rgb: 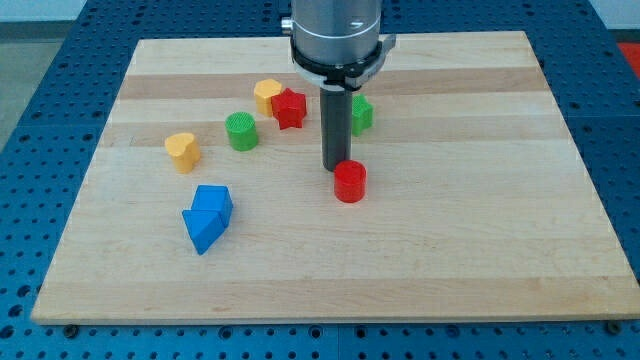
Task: Move the green circle into the red star
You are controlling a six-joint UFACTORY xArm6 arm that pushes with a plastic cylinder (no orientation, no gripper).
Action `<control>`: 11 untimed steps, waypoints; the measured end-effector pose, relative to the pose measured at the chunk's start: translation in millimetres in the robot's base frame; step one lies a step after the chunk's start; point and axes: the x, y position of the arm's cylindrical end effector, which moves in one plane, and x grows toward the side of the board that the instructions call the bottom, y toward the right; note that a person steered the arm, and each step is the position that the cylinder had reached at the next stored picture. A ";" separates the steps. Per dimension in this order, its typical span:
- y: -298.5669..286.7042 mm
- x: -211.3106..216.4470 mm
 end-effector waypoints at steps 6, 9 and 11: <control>-57.9 0.1; -96.2 -18.8; -127.6 -19.0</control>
